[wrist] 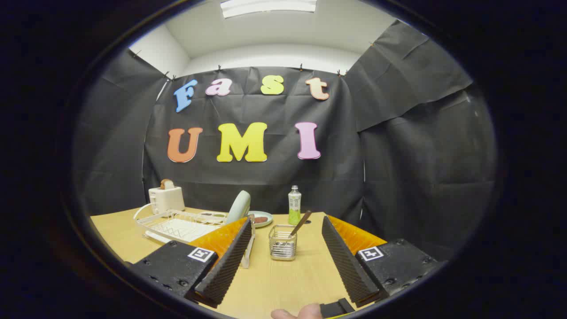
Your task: Take the plate from the dish rack, then take the spoon from the basket and place it into the plate.
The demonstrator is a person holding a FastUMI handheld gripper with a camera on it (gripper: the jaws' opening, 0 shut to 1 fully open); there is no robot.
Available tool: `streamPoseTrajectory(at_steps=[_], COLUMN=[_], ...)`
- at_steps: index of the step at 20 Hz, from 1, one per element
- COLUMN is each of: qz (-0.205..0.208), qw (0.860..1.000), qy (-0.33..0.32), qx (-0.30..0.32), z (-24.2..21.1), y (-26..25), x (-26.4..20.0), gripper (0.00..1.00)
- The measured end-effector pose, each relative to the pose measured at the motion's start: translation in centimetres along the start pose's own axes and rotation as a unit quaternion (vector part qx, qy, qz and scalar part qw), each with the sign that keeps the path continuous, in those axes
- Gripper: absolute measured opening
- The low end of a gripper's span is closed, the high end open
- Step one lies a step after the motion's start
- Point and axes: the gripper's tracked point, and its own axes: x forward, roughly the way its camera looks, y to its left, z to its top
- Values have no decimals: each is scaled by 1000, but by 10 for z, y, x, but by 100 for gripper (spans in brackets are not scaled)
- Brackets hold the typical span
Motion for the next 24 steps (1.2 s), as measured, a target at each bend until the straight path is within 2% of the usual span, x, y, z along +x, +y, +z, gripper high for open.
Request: streamPoseTrajectory(at_steps=[24], qz=[-10], qw=[1000], qy=[4], qx=[5], z=[2], y=[-5], x=[-1], gripper=[100])
